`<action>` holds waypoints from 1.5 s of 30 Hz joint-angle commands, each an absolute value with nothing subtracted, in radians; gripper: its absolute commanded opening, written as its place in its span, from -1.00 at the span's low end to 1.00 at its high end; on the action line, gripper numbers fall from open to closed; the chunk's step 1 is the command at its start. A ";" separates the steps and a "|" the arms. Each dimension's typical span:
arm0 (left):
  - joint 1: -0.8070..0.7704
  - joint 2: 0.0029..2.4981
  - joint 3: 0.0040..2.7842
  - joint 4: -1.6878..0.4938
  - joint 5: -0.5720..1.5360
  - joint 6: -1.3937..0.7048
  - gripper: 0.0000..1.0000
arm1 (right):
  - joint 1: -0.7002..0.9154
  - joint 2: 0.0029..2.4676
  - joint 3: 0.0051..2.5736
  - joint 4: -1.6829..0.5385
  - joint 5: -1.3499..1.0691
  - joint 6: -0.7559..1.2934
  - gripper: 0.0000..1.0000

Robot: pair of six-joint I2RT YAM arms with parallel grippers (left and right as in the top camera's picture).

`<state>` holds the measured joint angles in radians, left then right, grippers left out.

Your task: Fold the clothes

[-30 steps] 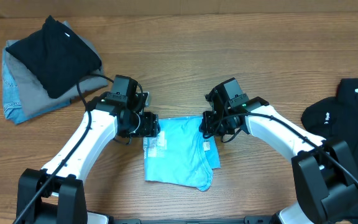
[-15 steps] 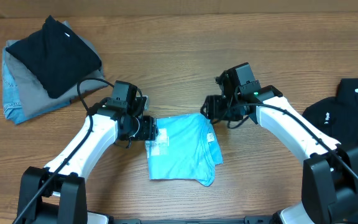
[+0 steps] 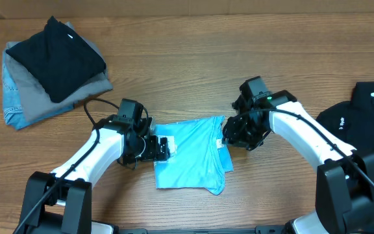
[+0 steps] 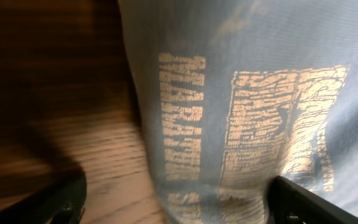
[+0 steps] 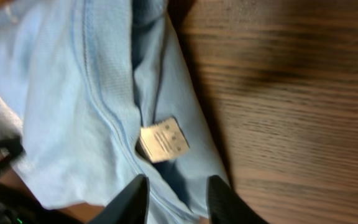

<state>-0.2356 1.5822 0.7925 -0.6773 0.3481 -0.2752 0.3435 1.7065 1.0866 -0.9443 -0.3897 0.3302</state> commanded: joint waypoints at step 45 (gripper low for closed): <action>-0.236 1.584 0.532 -0.175 0.775 -0.712 0.66 | 0.359 1.713 0.883 -0.673 -0.490 0.656 -0.60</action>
